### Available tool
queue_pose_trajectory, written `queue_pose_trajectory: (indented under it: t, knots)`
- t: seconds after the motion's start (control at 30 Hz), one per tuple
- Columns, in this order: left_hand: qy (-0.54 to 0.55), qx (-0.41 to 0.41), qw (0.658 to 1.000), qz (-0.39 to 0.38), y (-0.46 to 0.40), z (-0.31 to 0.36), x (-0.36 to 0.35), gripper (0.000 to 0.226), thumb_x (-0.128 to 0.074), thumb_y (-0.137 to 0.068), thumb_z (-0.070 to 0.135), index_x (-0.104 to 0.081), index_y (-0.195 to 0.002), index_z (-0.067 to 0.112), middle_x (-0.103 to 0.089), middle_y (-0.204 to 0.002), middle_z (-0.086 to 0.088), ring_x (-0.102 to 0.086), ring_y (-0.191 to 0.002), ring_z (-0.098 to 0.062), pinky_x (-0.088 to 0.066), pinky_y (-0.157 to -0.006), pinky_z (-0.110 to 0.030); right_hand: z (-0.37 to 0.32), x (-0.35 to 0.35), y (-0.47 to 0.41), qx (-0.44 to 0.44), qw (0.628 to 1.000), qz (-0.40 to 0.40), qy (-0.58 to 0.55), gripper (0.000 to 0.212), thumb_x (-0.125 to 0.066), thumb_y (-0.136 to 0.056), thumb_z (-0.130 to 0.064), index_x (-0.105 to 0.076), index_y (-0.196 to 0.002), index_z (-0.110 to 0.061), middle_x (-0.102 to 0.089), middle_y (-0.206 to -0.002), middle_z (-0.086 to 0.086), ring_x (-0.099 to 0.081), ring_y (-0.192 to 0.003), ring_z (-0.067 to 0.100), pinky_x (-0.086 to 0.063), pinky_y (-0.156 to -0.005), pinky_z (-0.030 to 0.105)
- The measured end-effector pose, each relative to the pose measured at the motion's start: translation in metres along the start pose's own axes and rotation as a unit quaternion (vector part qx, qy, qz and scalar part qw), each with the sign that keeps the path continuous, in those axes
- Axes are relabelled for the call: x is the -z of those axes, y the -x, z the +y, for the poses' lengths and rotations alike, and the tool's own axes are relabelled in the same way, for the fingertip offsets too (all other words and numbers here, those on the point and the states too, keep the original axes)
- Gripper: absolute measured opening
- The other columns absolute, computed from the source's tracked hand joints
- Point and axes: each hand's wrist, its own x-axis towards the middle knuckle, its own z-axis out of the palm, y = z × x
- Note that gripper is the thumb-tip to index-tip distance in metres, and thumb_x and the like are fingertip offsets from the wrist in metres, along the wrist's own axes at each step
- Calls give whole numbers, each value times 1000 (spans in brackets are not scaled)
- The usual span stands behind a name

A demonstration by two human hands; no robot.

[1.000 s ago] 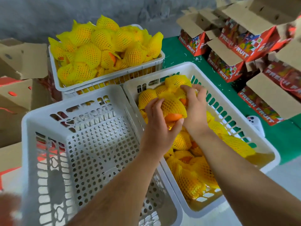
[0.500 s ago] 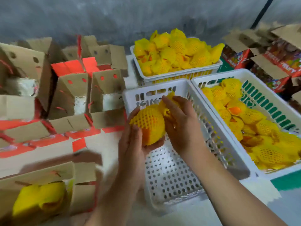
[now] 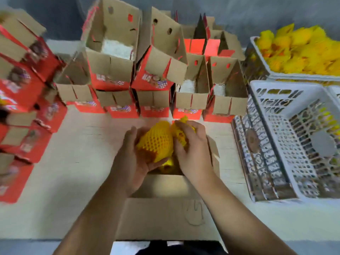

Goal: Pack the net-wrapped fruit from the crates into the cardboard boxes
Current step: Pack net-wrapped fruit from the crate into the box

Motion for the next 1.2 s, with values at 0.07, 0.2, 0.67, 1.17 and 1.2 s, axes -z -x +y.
queue_pose_trajectory:
  t: [0.07,0.2,0.67,1.17,1.2]
  knots:
    - [-70,-5,997,21,-4,3,15,20,-56,-103,39,-62,-113,23,-70,-121,-9,-74,-101,-25,-59,-75,-50,-5,-17,5,-15,999,-5,-31,43,-71,-91,-11,-64,-133,-20,-51,-130,4,-47,-127,15,-34,-113,20]
    - [-142,11,989,34,-16,7,32,48,-78,-90,28,-50,-129,26,-65,-127,3,-70,-111,-21,-62,-80,-50,-2,-35,7,-164,980,-31,-110,38,-74,-87,-13,-66,-124,-22,-61,-120,0,-54,-120,16,-40,-110,26]
    - [-834,246,490,-61,-62,-9,32,79,-48,-106,21,7,-162,9,4,-167,-27,-15,-154,-44,-27,-122,-46,30,-72,-16,-200,843,-482,134,33,-60,-97,-5,-61,-129,-11,-59,-101,6,-53,-68,14,-37,-47,9]
    - [-884,200,415,-74,-88,-33,36,75,-55,-99,28,-15,-161,18,-19,-161,-22,-39,-142,-44,-46,-104,-52,43,-59,-23,-167,845,-480,167,35,-61,-98,-24,-57,-132,-24,-52,-105,-3,-52,-92,17,-36,-76,20]
    - [-888,168,423,-65,-88,-28,36,70,-57,-98,39,-25,-157,18,-25,-157,-18,-45,-136,-42,-47,-97,-48,41,-52,-24,-170,865,-451,143,34,-63,-97,-26,-58,-130,-25,-55,-102,-4,-55,-91,18,-38,-76,21]
